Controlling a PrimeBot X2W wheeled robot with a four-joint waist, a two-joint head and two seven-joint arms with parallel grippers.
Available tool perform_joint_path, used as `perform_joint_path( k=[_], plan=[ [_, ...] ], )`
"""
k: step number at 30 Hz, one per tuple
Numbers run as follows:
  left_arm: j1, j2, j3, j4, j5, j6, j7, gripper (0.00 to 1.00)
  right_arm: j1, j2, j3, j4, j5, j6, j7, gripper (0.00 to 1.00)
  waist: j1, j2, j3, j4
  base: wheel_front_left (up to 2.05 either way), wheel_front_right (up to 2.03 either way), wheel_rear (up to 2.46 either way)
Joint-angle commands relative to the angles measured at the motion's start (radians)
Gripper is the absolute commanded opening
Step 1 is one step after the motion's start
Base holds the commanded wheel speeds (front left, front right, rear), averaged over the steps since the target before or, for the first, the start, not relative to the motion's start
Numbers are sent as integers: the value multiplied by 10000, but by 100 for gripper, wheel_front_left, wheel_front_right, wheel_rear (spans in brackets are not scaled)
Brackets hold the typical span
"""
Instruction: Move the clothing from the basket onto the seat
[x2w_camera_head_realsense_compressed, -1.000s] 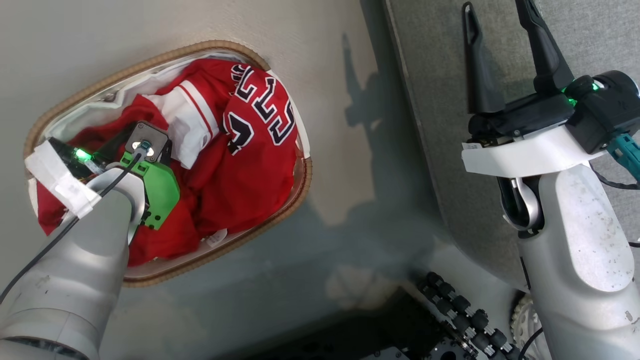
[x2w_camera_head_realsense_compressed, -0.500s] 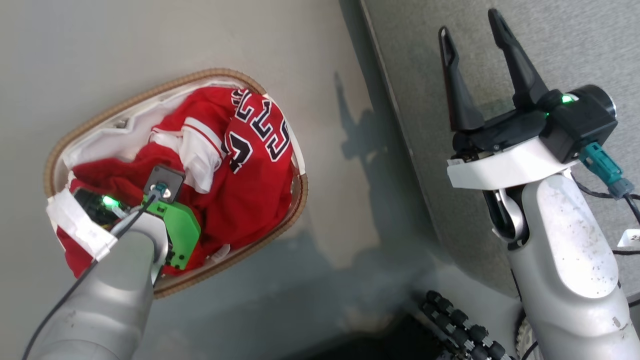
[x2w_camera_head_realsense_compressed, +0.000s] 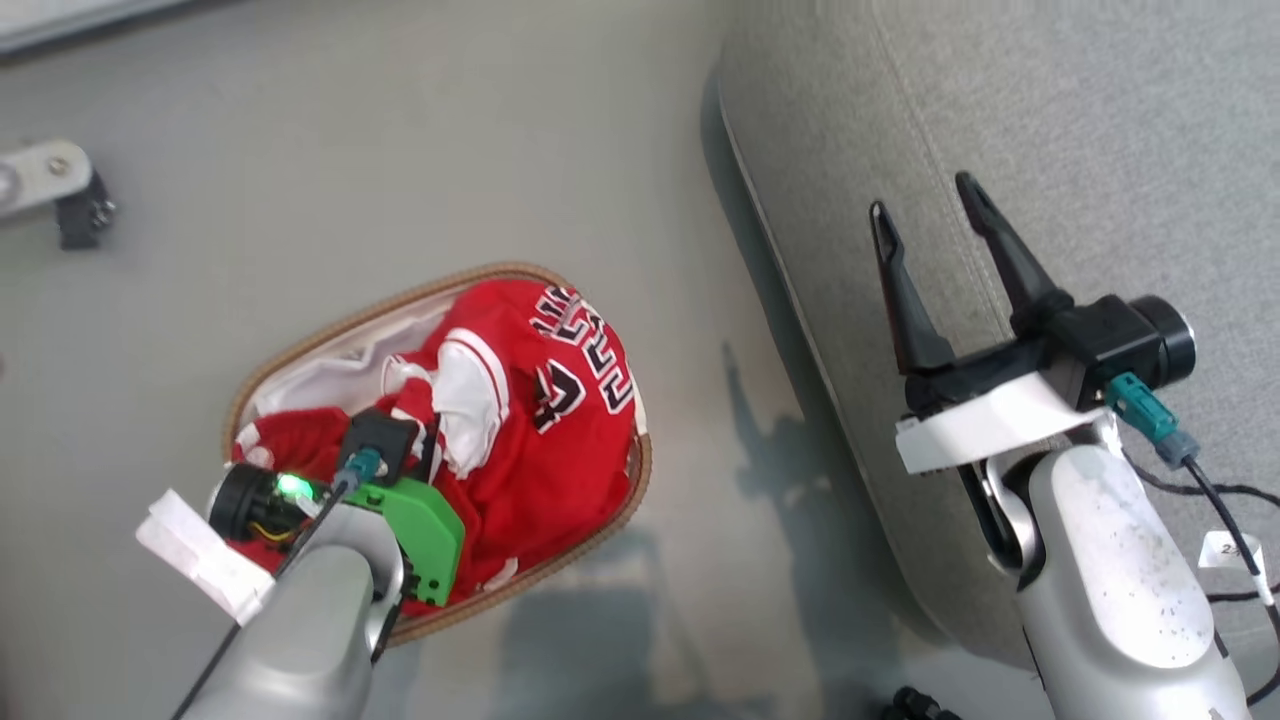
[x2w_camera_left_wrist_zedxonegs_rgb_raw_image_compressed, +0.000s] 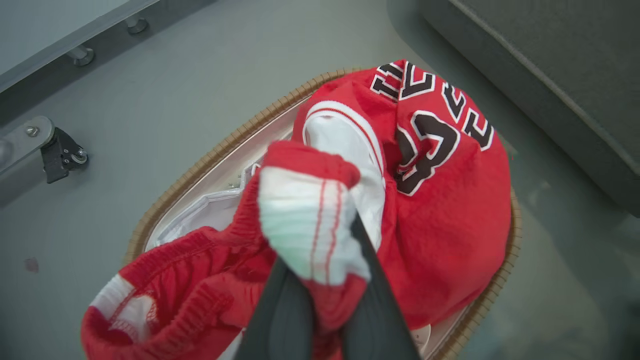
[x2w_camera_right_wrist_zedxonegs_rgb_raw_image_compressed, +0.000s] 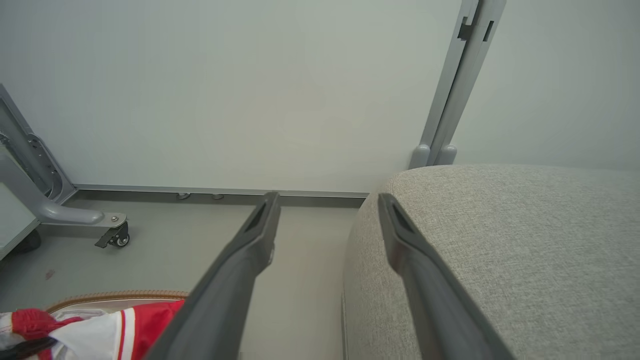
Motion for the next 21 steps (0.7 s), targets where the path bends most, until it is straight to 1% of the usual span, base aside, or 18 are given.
perform_joint_path(
  k=[1, 10, 15, 21],
  plan=[
    [320, -60, 79, -295, -34, 66, -37, 0, 309, -45, -55, 108, -39, -6, -45, 100, 0, 0, -1338, 597, 0, 0, 0],
    [1574, -271, 682, -2560, 37, 140, -39, 0, 1174, -45, -216, 405, -139, -6, -47, 100, 0, 0, -2668, 1048, 0, 0, 0],
    [2032, -506, 1115, -3705, -99, 59, -39, 0, 1589, -44, -302, 518, -174, -7, -47, 100, 0, 0, -3227, 1243, 0, 0, 0],
    [2260, -729, 1292, -4885, -150, -34, -40, 0, 2039, -45, -276, 647, -199, -7, -47, 100, 0, 0, -3781, 1367, 0, 0, 0]
  ],
)
